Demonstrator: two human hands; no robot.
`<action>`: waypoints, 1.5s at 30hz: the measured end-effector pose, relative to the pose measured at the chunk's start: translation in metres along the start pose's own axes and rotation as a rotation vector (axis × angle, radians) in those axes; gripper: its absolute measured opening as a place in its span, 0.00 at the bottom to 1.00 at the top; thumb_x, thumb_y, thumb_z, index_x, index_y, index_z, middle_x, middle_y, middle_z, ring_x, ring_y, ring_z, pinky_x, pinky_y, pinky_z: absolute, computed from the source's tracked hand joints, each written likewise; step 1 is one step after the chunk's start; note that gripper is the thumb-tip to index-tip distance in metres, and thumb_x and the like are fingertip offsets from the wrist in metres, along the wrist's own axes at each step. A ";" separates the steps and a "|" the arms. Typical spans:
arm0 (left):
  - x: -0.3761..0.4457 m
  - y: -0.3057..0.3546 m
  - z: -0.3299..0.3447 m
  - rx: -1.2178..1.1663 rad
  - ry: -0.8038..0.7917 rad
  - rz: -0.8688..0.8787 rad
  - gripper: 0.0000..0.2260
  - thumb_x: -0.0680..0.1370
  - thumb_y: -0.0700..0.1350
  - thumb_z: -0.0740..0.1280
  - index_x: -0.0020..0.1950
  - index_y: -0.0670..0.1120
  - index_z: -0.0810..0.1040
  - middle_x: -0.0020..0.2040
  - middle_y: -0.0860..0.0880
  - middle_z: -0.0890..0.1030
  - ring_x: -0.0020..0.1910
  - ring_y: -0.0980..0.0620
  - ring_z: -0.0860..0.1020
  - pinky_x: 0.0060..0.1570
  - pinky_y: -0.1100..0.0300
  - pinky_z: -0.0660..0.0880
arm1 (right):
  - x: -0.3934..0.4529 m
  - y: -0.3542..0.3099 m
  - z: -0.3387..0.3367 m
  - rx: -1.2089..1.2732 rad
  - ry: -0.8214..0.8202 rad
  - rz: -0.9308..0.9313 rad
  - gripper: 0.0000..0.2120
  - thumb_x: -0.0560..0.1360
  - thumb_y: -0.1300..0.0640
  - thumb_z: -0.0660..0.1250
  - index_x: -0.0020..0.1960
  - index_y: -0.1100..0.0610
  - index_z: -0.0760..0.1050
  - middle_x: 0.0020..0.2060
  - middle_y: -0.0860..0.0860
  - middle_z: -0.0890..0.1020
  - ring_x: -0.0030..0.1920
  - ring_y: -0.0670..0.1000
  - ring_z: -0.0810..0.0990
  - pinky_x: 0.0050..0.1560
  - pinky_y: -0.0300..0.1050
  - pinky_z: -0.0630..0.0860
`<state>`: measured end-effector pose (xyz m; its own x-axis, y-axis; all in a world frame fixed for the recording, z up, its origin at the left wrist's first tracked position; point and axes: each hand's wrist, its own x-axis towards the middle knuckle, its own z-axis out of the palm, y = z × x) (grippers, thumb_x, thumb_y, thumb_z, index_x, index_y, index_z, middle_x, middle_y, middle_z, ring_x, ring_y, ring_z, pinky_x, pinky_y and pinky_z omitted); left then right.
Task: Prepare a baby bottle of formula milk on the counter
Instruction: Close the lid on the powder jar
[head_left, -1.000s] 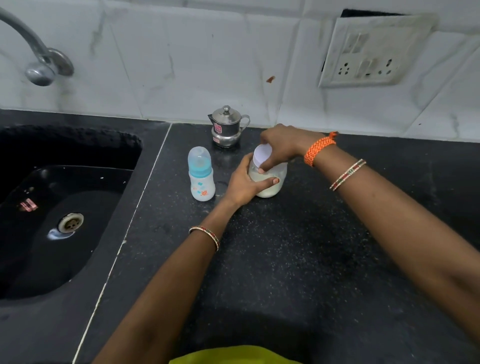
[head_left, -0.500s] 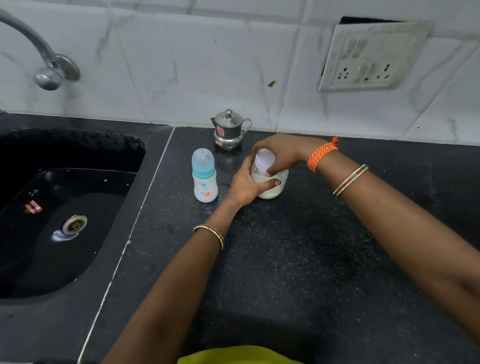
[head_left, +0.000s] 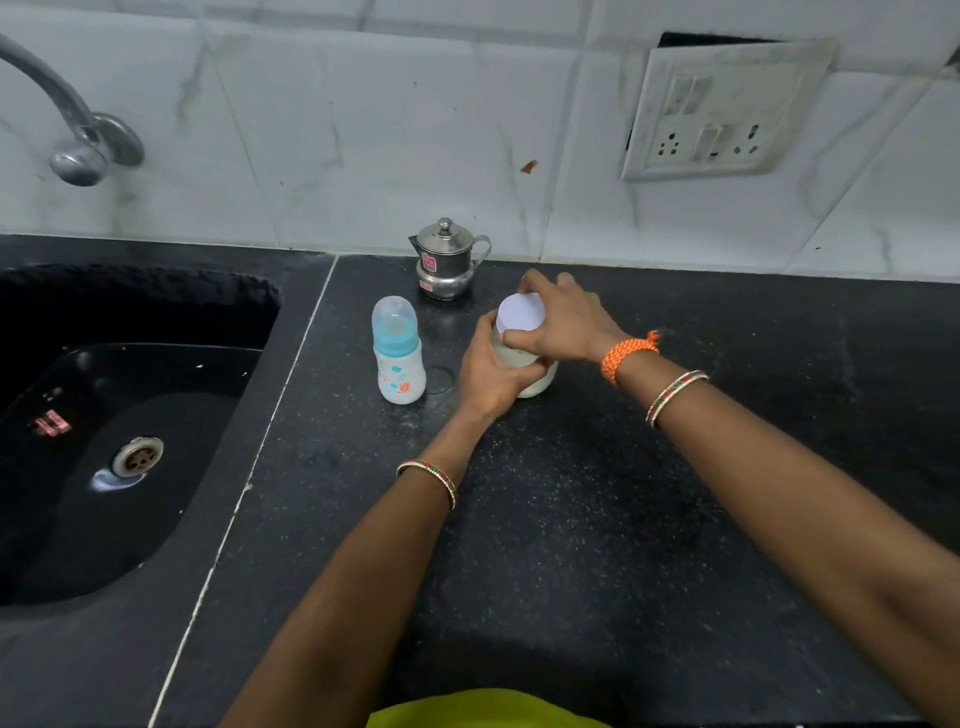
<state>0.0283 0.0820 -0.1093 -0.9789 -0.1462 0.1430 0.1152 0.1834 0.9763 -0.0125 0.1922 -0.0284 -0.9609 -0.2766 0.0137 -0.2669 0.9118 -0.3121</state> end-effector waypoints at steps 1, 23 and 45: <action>-0.002 0.000 0.003 -0.008 0.015 0.006 0.35 0.60 0.50 0.77 0.64 0.53 0.68 0.56 0.54 0.78 0.55 0.55 0.76 0.54 0.57 0.75 | -0.002 -0.002 0.003 0.001 0.031 0.026 0.31 0.64 0.37 0.68 0.62 0.48 0.66 0.52 0.55 0.70 0.50 0.63 0.76 0.46 0.48 0.68; 0.054 0.106 -0.093 -0.145 -0.002 0.255 0.25 0.74 0.25 0.57 0.62 0.49 0.73 0.61 0.48 0.78 0.58 0.52 0.79 0.58 0.63 0.75 | 0.128 0.007 -0.065 -0.137 -0.248 0.018 0.35 0.67 0.57 0.76 0.70 0.50 0.66 0.71 0.55 0.66 0.67 0.60 0.67 0.56 0.49 0.70; 0.003 -0.023 -0.151 0.030 0.025 -0.245 0.15 0.73 0.22 0.60 0.59 0.28 0.72 0.41 0.47 0.78 0.31 0.65 0.79 0.34 0.68 0.76 | -0.010 -0.083 0.094 0.722 -0.193 -0.135 0.32 0.68 0.59 0.75 0.69 0.58 0.67 0.65 0.55 0.76 0.63 0.53 0.75 0.65 0.50 0.71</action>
<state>0.0479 -0.0696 -0.1064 -0.9723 -0.2143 -0.0934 -0.1309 0.1681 0.9770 0.0257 0.0909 -0.0924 -0.8756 -0.4806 -0.0495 -0.2033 0.4594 -0.8647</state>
